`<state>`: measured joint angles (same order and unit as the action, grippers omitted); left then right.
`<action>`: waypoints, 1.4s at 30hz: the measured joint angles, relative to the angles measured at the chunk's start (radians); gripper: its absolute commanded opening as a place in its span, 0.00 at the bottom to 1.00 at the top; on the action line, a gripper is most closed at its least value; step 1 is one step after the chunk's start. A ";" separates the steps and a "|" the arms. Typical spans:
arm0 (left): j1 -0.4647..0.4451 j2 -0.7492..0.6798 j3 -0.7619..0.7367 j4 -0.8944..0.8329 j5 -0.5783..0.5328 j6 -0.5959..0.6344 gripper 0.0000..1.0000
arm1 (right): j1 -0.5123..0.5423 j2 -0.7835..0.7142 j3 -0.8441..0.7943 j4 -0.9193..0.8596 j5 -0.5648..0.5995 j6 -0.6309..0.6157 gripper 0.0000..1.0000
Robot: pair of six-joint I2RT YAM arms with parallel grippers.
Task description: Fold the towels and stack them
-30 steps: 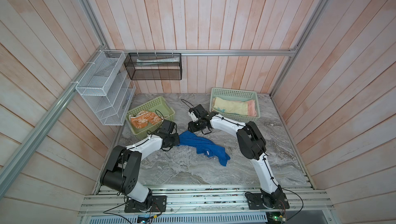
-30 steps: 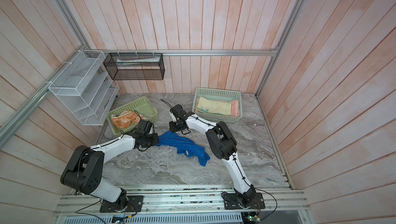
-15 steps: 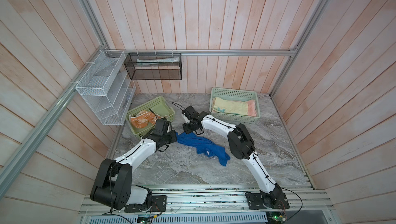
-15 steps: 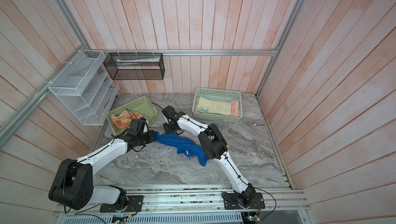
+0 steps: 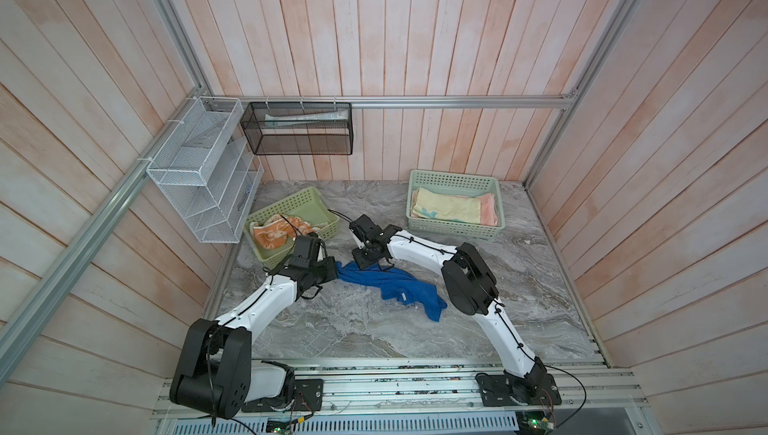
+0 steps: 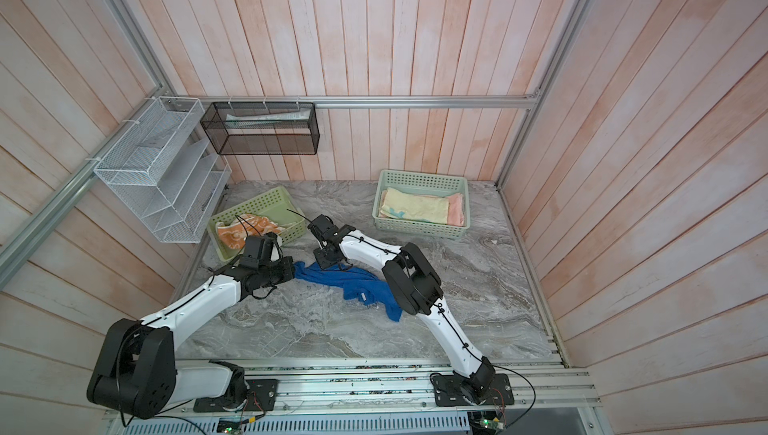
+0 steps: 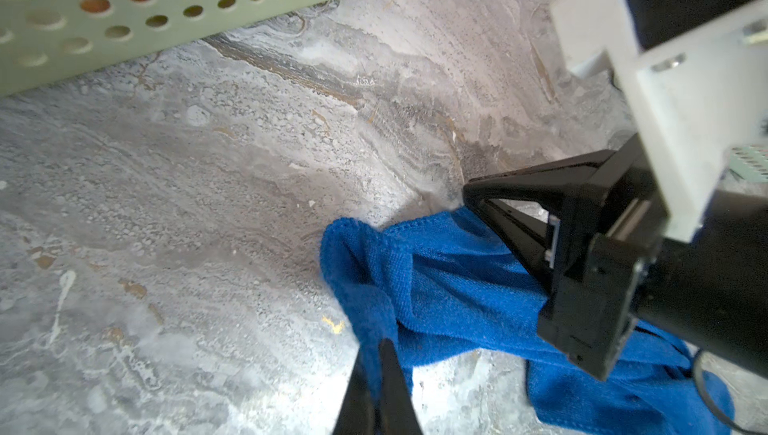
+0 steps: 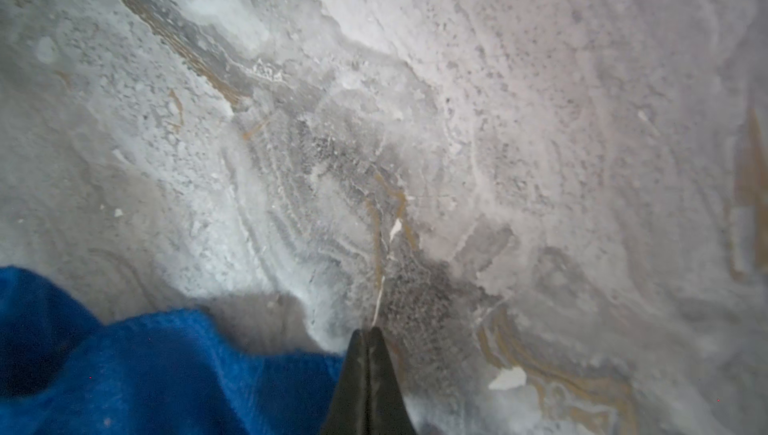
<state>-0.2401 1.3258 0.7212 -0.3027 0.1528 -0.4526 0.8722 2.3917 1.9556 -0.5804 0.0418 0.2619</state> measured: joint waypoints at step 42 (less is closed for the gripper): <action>0.073 -0.068 -0.068 -0.126 0.105 0.038 0.00 | 0.086 0.143 0.281 -0.204 0.092 -0.072 0.09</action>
<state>-0.1669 1.2583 0.6533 -0.4286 0.2573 -0.4145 0.9581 2.5351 2.2364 -0.7849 0.1333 0.1894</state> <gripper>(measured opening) 0.046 0.230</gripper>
